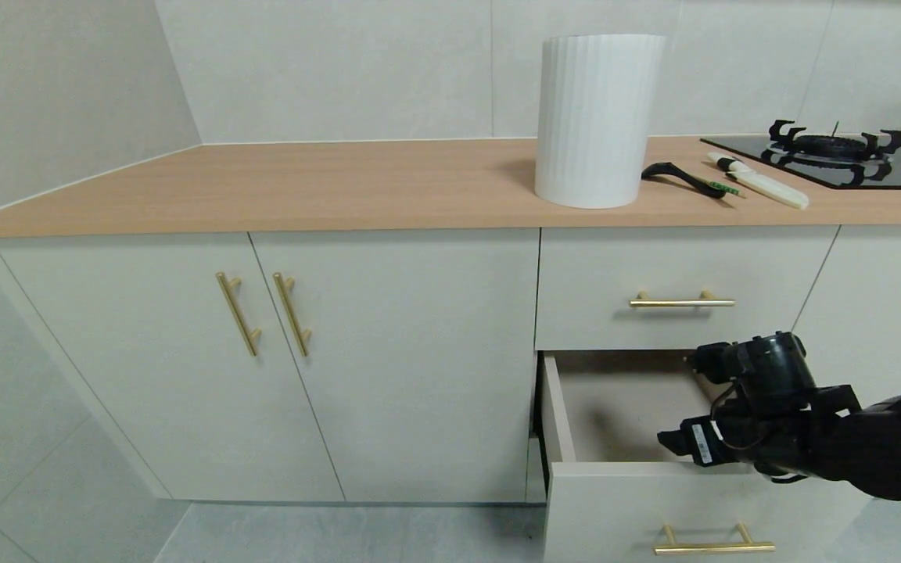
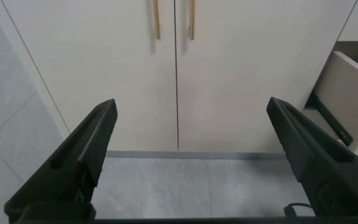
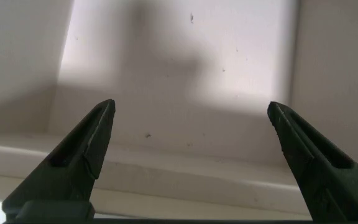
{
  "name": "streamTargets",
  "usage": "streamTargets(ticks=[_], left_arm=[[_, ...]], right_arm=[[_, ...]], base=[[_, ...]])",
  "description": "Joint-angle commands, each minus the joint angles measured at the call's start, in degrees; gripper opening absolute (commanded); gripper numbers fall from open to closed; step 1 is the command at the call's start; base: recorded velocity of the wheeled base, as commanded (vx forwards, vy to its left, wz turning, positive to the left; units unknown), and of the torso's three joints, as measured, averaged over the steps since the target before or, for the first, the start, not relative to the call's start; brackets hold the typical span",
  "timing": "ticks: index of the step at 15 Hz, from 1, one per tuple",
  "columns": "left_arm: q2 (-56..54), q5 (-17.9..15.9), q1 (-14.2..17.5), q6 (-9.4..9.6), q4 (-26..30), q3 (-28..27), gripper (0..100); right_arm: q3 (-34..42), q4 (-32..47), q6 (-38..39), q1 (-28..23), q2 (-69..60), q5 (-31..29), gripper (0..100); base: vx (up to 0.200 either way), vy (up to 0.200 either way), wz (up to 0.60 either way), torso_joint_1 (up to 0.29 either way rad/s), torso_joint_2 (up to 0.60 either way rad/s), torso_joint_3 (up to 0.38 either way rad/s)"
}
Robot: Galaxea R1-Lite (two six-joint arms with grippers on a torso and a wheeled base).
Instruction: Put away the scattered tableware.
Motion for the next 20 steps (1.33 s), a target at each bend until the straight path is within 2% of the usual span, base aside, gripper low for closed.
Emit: streamTargets(ticks=[1, 6, 12, 20], left_arm=[[0.08, 0.02, 0.01, -0.01, -0.04, 0.00, 100], [0.08, 0.02, 0.01, -0.01, -0.04, 0.00, 100], [0.08, 0.02, 0.01, -0.01, -0.04, 0.00, 100], [0.08, 0.02, 0.01, -0.01, -0.04, 0.00, 100]], right_arm=[[-1.01, 3.14, 0.11, 0.59, -2.78, 0.00, 100], [-2.42, 16.50, -0.07, 1.56, -6.21, 0.00, 100], [-1.63, 23.00, -3.76, 2.62, -7.70, 0.00, 100], [-1.19, 38.91, -8.33, 6.31, -13.33, 0.00, 100]], base=[[0.000, 0.000, 0.00, 0.000, 0.00, 0.000], [0.000, 0.000, 0.00, 0.000, 0.00, 0.000], [0.000, 0.000, 0.00, 0.000, 0.00, 0.000], [0.000, 0.000, 0.00, 0.000, 0.00, 0.000]])
